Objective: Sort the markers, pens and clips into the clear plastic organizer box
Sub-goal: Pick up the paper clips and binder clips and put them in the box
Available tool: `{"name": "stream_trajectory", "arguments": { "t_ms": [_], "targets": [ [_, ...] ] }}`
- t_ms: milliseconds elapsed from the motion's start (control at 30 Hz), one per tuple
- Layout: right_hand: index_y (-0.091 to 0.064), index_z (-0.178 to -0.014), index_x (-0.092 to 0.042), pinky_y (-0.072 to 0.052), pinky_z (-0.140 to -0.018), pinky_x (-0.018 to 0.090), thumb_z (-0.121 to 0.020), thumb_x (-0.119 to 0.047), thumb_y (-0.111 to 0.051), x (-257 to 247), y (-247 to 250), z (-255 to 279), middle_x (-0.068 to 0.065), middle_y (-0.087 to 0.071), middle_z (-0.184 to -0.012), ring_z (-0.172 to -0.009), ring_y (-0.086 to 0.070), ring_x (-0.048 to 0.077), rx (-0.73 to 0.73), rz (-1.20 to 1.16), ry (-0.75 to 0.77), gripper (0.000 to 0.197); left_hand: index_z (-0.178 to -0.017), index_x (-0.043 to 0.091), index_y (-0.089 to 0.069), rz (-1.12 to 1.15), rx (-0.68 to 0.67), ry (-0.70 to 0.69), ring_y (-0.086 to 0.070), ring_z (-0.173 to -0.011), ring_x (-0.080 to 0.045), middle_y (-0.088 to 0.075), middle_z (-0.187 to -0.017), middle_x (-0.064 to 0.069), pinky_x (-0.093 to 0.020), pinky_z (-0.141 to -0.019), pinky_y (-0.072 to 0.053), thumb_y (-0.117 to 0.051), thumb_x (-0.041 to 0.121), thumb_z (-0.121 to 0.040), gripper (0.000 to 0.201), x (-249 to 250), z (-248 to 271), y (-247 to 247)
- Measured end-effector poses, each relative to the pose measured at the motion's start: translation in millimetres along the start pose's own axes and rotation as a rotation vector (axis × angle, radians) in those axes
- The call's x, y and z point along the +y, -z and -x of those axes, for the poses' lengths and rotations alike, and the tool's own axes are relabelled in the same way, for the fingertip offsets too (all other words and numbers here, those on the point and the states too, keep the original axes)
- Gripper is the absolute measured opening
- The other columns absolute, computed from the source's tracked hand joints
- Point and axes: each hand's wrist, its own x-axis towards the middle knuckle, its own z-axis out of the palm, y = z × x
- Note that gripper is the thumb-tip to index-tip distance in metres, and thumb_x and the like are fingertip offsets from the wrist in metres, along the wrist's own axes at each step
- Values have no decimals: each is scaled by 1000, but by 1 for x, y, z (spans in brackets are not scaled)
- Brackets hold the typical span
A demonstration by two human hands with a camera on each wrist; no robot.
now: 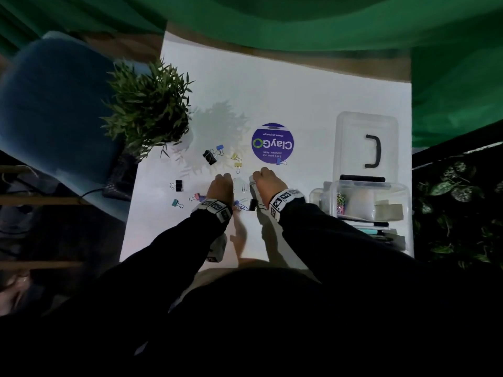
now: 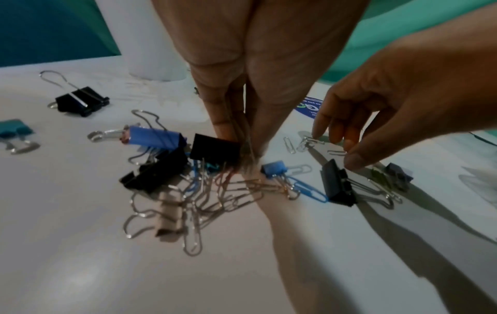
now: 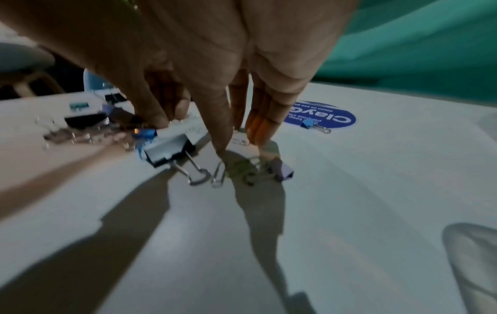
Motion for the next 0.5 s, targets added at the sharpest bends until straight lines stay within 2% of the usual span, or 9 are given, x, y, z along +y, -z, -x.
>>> {"name": "stream_trajectory", "arguments": {
  "t_ms": [133,333,400,500],
  "targets": [
    [-45,-128,1,-43,-94,43,-89,3,-50,0,-1,-11,19,-45,-129,-122,-46,34,-5,40,27,39,-106,1,-59,85,2,16,-58,-104,-39,-59,-111,-22,-41,-85,-46,-53,-7,-81,27,-4,-1,1],
    [-47,-128,4,-44,-97,44,-92,-5,-48,-4,0,-20,23,-49,-127,-119,-51,38,-88,130,53,37,-80,10,-69,224,23,14,-64,-91,-35,-69,-95,-14,-35,-77,-50,-50,-7,-76,25,-11,-1,3],
    [-48,-125,4,-45,-94,42,-90,-3,-50,-2,-3,-20,22,-52,-124,-116,-54,38,-77,91,28,36,-76,10,-69,275,48,6,-65,-86,-33,-71,-90,-11,-30,-72,-49,-52,-7,-75,25,-14,0,4],
    [-47,-120,0,-47,-86,39,-87,-6,-57,3,-8,-22,20,-53,-119,-109,-57,37,22,-49,-64,35,-75,9,-70,330,99,2,-64,-83,-31,-71,-87,-11,-26,-68,-44,-51,-8,-74,26,-18,2,9]
  ]
}}
